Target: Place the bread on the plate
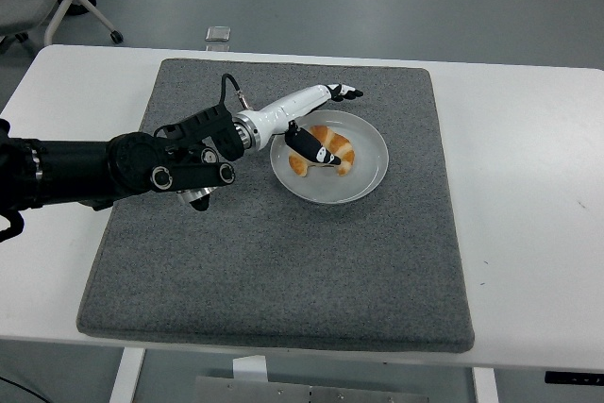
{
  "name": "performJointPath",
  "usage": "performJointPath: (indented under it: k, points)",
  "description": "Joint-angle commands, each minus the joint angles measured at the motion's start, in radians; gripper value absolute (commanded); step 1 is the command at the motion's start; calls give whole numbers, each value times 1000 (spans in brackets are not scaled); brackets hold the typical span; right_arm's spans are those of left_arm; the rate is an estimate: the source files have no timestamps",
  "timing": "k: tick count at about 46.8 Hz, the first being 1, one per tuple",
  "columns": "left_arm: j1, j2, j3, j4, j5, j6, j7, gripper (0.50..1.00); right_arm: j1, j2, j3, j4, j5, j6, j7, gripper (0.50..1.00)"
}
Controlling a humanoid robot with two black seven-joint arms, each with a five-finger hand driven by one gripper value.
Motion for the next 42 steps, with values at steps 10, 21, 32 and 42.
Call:
performJointPath:
  k: [10, 21, 32, 42]
  points:
    - [-7, 91, -211, 2, -57, -193, 10, 988, 0, 0, 0, 0, 1, 2, 0, 930]
    - [-10, 193, -448, 52, -198, -441, 16, 988, 0, 0, 0, 2, 1, 3, 0, 930]
    - [47, 237, -637, 216, -403, -669, 16, 988, 0, 0, 0, 2, 1, 3, 0, 930]
    - [101, 230, -668, 431, -547, -860, 16, 988, 0, 0, -1, 5, 1, 3, 0, 930]
